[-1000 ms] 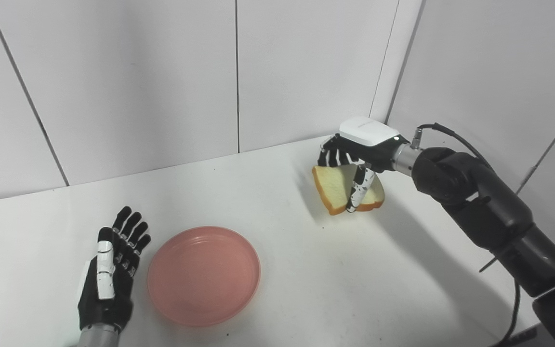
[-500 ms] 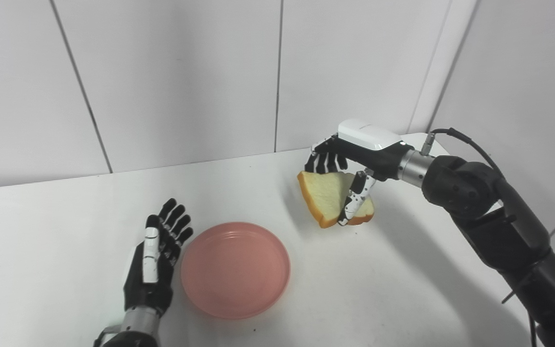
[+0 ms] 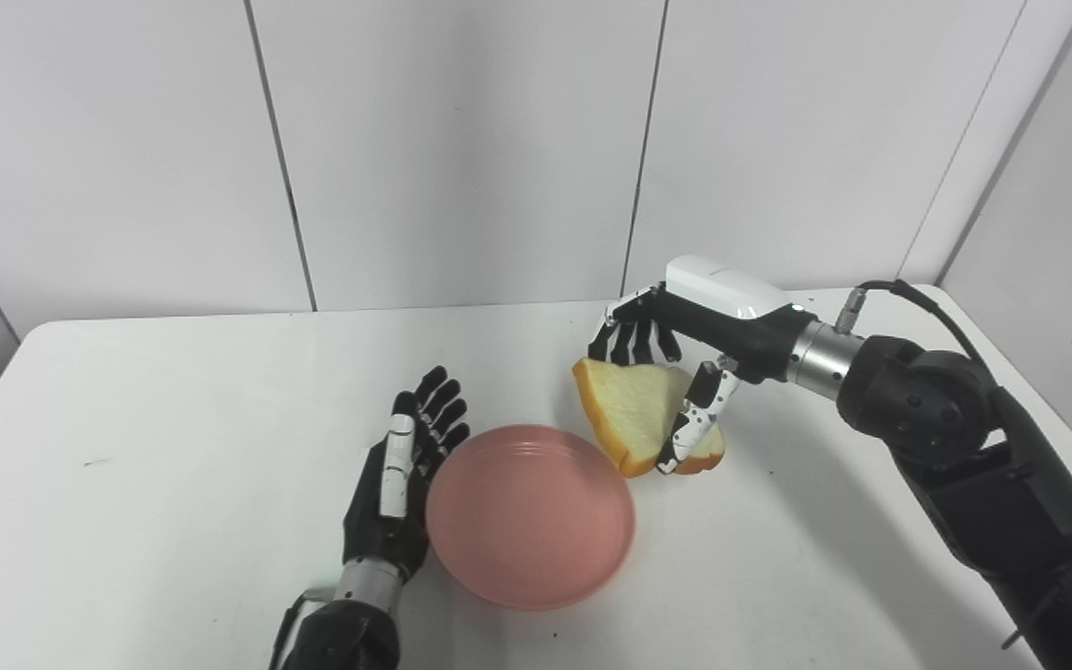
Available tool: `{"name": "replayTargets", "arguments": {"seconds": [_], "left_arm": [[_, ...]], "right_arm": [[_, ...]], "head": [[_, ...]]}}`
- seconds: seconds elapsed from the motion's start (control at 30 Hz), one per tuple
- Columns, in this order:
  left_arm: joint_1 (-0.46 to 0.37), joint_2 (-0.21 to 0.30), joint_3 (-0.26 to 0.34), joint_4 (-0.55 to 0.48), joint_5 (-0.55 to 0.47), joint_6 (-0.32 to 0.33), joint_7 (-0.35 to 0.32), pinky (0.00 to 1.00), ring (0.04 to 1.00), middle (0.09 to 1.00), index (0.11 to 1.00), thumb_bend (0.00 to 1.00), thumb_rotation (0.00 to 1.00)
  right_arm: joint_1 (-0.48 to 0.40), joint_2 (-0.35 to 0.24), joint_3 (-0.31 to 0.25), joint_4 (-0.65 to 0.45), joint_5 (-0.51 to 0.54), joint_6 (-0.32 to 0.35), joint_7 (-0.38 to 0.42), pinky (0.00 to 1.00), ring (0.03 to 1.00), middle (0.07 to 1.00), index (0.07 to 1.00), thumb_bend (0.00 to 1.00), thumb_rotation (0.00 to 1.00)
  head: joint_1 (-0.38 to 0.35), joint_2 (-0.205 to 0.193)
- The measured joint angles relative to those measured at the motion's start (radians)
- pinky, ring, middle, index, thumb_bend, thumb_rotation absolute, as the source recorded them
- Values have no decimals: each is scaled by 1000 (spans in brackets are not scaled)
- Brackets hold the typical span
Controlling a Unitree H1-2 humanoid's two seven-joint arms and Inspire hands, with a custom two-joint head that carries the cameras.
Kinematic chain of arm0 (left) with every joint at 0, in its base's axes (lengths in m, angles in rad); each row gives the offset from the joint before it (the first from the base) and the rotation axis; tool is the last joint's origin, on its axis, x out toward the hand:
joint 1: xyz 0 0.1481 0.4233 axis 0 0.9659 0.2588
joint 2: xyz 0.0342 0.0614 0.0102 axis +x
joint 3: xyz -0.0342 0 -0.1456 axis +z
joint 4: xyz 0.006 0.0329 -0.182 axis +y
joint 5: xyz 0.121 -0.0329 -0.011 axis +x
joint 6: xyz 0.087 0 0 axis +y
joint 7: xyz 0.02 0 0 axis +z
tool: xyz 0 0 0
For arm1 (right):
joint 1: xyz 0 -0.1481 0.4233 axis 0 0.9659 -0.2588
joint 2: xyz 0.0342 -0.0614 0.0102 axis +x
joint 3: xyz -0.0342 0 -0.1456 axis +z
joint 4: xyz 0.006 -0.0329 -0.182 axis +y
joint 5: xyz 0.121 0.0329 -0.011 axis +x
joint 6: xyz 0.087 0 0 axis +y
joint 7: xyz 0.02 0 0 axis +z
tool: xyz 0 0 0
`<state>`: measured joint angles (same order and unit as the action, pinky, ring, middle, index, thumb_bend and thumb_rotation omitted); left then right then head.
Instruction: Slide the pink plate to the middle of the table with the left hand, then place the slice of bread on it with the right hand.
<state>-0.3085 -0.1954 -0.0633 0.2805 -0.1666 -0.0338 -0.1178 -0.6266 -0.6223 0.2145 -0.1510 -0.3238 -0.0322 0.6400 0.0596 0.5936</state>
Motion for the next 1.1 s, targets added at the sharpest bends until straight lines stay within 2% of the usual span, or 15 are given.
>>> {"name": "replayTargets", "arguments": {"seconds": [0.13,0.2,0.33,0.67,0.8,0.93,1.1], "left_arm": [[0,-1,-5,0,13,0,11,916,923,923,876,724,918],[0,-1,-8,0,14,0,17,912,919,921,877,724,921],[-1,-2,-14,-1,18,0,33,920,921,928,883,737,929],[-12,-4,-17,10,30,-2,58,929,925,933,882,729,953],[-18,-5,-17,20,30,-10,59,936,938,939,885,718,952],[-18,-5,-15,24,30,-22,59,929,940,941,888,712,952],[-19,-5,-15,28,36,-34,66,904,924,917,870,704,954]], "right_arm": [[-3,26,13,-1,9,0,8,247,378,480,555,509,0],[-3,45,23,-2,14,0,11,224,367,477,559,508,0],[-4,73,45,-11,10,1,19,223,364,473,557,508,0],[-18,119,110,-32,-71,18,52,281,376,481,551,510,0],[-19,154,141,2,-81,22,55,294,383,486,551,510,0],[-19,159,158,41,-110,19,52,338,396,494,542,512,0],[-18,165,179,109,-153,-35,27,349,401,495,536,514,0]], "head": [[20,2],[51,5],[68,6],[68,-1],[62,-3],[54,-6],[51,-8]]}}
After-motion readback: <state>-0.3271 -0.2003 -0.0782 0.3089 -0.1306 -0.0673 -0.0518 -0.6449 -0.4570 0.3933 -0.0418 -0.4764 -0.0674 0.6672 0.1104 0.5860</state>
